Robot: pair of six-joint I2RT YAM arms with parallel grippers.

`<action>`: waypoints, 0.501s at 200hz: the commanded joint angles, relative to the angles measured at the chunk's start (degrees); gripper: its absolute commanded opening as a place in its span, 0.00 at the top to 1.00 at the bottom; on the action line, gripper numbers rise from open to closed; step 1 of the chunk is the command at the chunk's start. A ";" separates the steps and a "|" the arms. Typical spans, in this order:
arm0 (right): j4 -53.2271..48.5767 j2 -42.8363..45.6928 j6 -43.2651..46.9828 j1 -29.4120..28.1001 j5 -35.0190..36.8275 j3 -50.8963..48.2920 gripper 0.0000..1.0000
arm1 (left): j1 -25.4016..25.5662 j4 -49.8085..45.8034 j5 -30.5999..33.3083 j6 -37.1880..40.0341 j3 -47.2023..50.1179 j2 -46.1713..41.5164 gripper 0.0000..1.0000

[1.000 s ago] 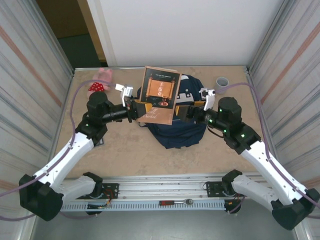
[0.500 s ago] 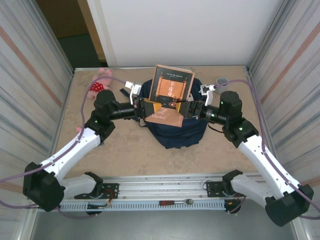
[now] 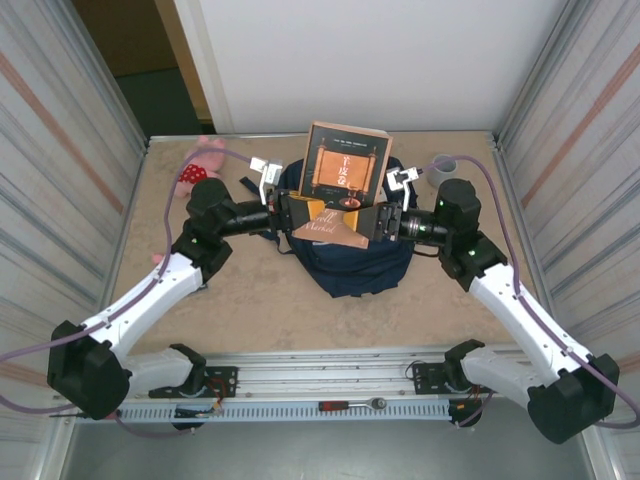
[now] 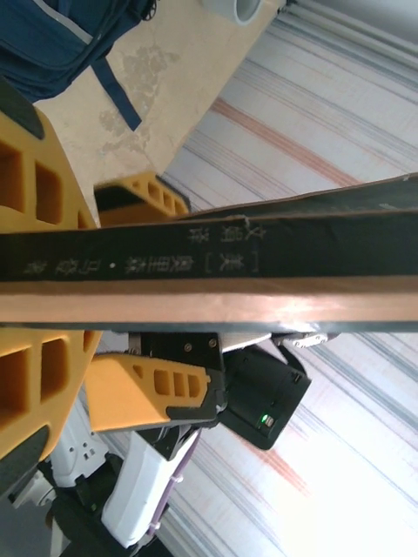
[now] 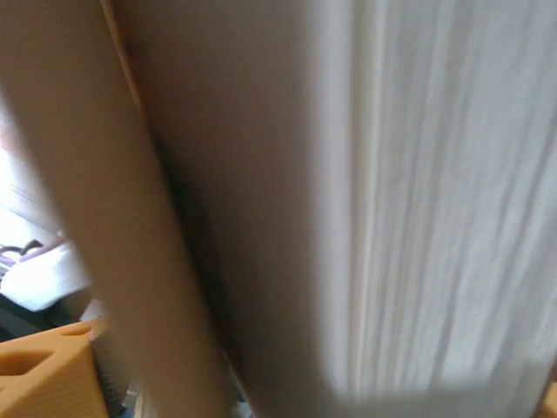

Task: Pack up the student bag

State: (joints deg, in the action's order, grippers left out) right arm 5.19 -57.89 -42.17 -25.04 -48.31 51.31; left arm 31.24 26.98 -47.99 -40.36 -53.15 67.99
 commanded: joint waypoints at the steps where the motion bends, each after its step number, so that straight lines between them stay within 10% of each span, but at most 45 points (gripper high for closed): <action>1: 2.97 4.14 -0.24 0.15 -1.23 -0.57 0.22 | 0.39 -0.06 3.34 2.99 -1.18 -1.08 1.00; 83: 1.83 1.46 1.75 -1.77 3.71 1.77 0.41 | 1.18 3.54 -0.57 2.19 -1.08 1.14 1.00; 100: 0.99 -0.39 3.78 -1.36 2.50 1.25 0.58 | 1.16 0.69 1.81 3.31 -0.56 0.75 0.99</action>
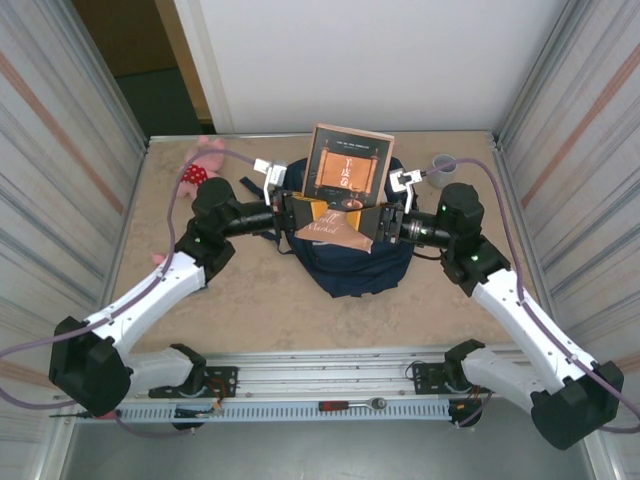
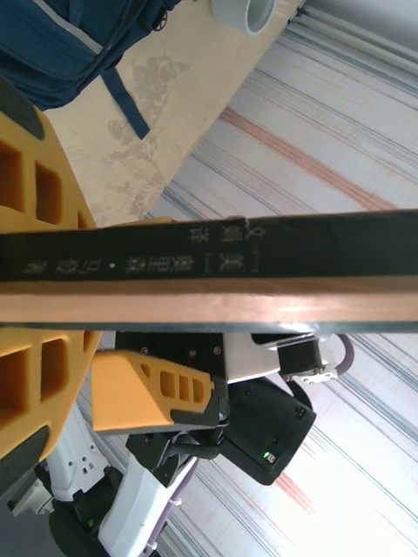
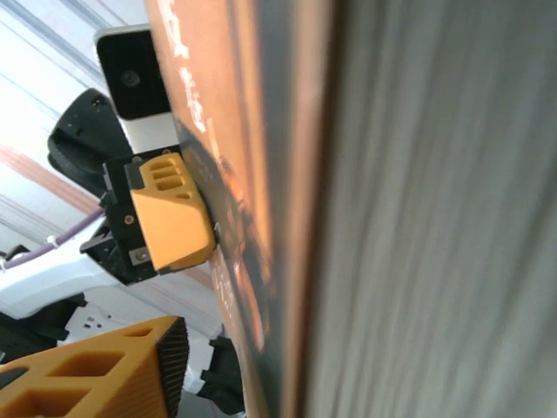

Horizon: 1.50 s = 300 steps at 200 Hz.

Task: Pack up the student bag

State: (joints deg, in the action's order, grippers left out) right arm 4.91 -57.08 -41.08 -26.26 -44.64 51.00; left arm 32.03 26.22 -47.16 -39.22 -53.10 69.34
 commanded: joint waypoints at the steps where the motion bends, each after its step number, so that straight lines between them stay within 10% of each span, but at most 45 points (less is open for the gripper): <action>1: 1.13 -1.19 2.81 -0.08 -1.20 1.56 0.60 | 0.39 1.07 1.31 2.29 -0.56 -0.70 0.99; 15: -1.59 -0.49 4.98 1.57 -0.96 0.76 0.89 | 0.40 -5.81 6.31 5.73 -0.05 -2.06 0.89; 38: -7.09 4.70 9.94 4.75 3.30 -1.92 0.99 | 0.15 -15.50 14.09 13.15 2.08 -5.25 0.65; 96: -39.11 4.73 40.45 4.41 20.80 3.80 1.00 | -0.22 -41.67 12.92 47.99 -1.65 -10.31 0.32; 151: -46.66 -1.08 71.99 -10.41 35.07 4.26 1.00 | -0.12 -59.92 10.58 77.47 -9.05 -7.97 0.10; 246: -47.63 -10.96 80.17 -15.01 28.74 11.58 1.00 | 3.39 -63.81 5.94 87.19 -8.88 0.41 0.15; 300: -47.42 -9.42 78.75 -10.31 19.47 11.37 0.91 | 2.30 -51.98 0.42 81.22 -3.34 -0.75 0.75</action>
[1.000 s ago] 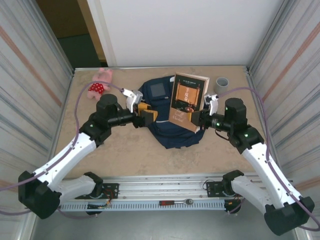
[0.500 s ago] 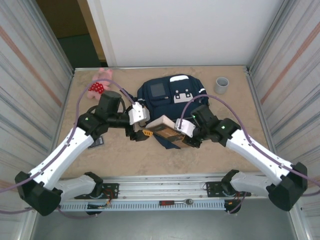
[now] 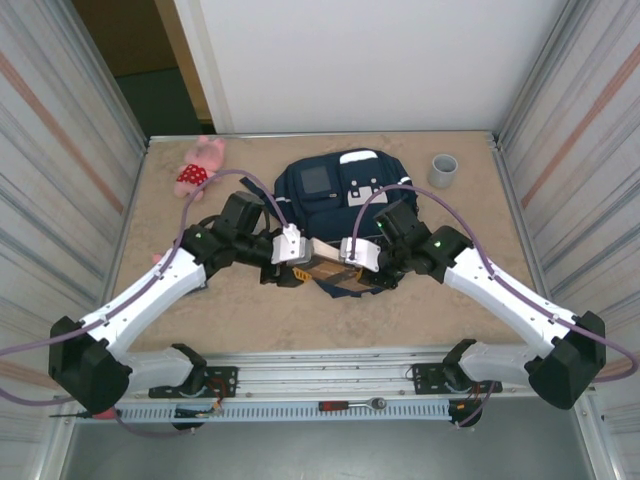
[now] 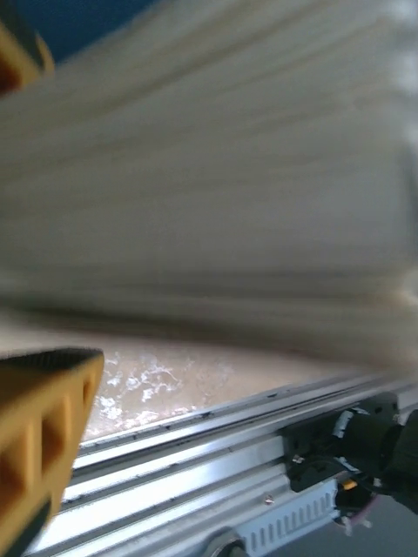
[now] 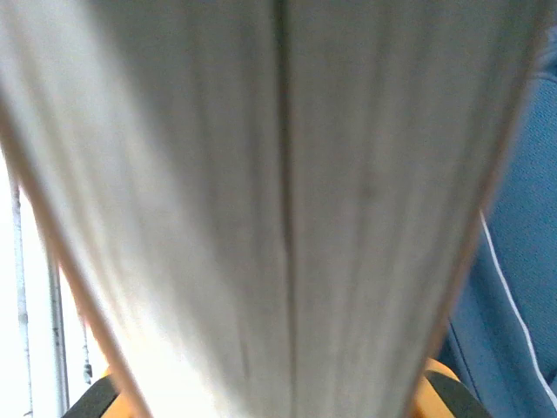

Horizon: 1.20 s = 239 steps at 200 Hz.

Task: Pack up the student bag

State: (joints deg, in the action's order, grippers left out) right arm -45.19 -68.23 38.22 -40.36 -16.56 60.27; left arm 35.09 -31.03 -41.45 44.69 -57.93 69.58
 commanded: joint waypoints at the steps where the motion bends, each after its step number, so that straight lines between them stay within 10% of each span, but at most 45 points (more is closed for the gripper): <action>1: 2.75 1.84 -0.70 4.10 -9.08 2.07 0.90 | -0.92 5.40 -5.52 -2.94 1.54 -1.05 0.77; 19: 5.85 4.56 -5.36 10.99 -16.85 -0.71 0.57 | -5.16 9.97 -11.62 -8.30 3.25 -2.46 0.96; 48: 17.26 11.13 -19.53 20.78 -28.58 -9.22 0.24 | -8.63 20.65 -18.24 -17.86 6.50 -5.73 1.00; 114: 52.23 24.53 -52.41 24.91 -36.89 -27.23 0.09 | -8.43 46.22 -24.86 -40.08 11.44 -5.76 1.00; 161: 66.22 25.35 -61.78 24.88 -39.97 -31.35 0.28 | -6.09 55.24 -25.61 -48.02 9.93 -2.48 1.00; 184: 71.40 24.66 -64.80 24.89 -37.98 -32.23 1.00 | -6.09 54.75 -23.87 -47.51 9.72 -1.26 0.96; 218: 71.98 25.53 -68.95 30.41 -35.70 -33.15 1.00 | -5.86 43.40 -12.03 -39.33 7.39 -1.34 0.44; 239: 66.80 26.21 -76.18 36.68 -28.01 -32.95 1.00 | -3.80 30.81 -1.17 -27.30 4.37 -0.97 0.35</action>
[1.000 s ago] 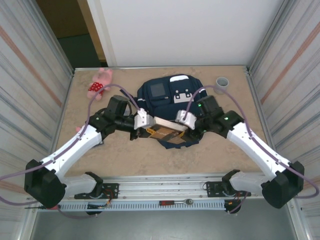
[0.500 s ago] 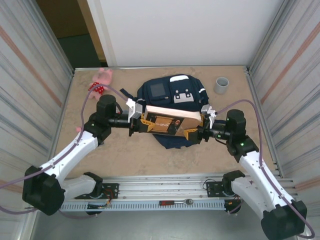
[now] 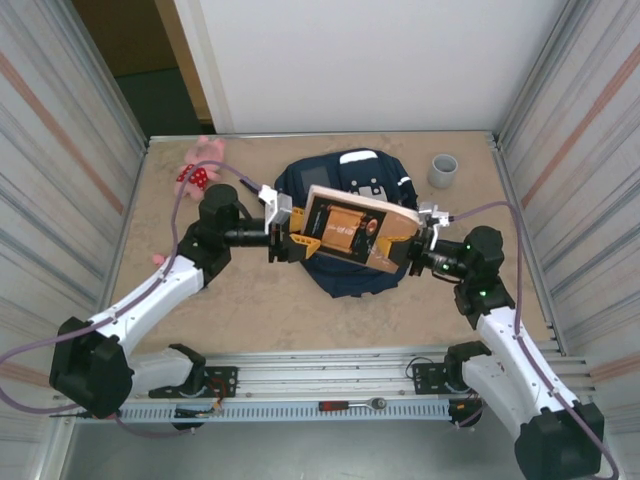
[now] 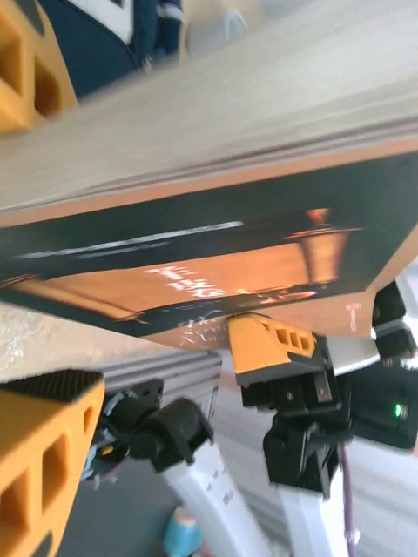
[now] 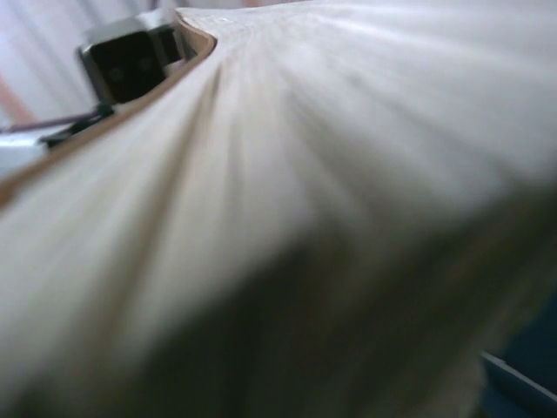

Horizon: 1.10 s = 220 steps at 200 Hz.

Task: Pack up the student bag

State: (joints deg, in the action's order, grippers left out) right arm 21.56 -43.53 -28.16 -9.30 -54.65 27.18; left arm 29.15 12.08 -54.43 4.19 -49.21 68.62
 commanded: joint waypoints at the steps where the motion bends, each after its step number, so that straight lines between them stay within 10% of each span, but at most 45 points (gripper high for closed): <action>1: -0.34 1.52 -10.11 5.83 10.49 0.24 1.00 | 2.41 -12.80 12.43 13.83 -4.51 0.05 0.34; 31: -21.71 1.21 -12.31 8.07 23.90 4.96 1.00 | 7.55 -17.60 27.50 26.57 -4.75 3.51 0.30; 68: -37.37 -1.59 -14.92 8.04 31.48 11.65 1.00 | 12.19 -23.48 30.61 35.61 -10.87 15.73 0.23; 220: -39.76 4.19 -18.38 8.07 32.81 8.16 1.00 | 14.80 -16.19 39.86 36.14 -23.30 41.96 0.22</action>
State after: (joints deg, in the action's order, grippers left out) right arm -20.12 -41.12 -46.11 -1.04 -22.24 35.68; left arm 43.90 -6.55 -17.47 40.97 -71.46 109.40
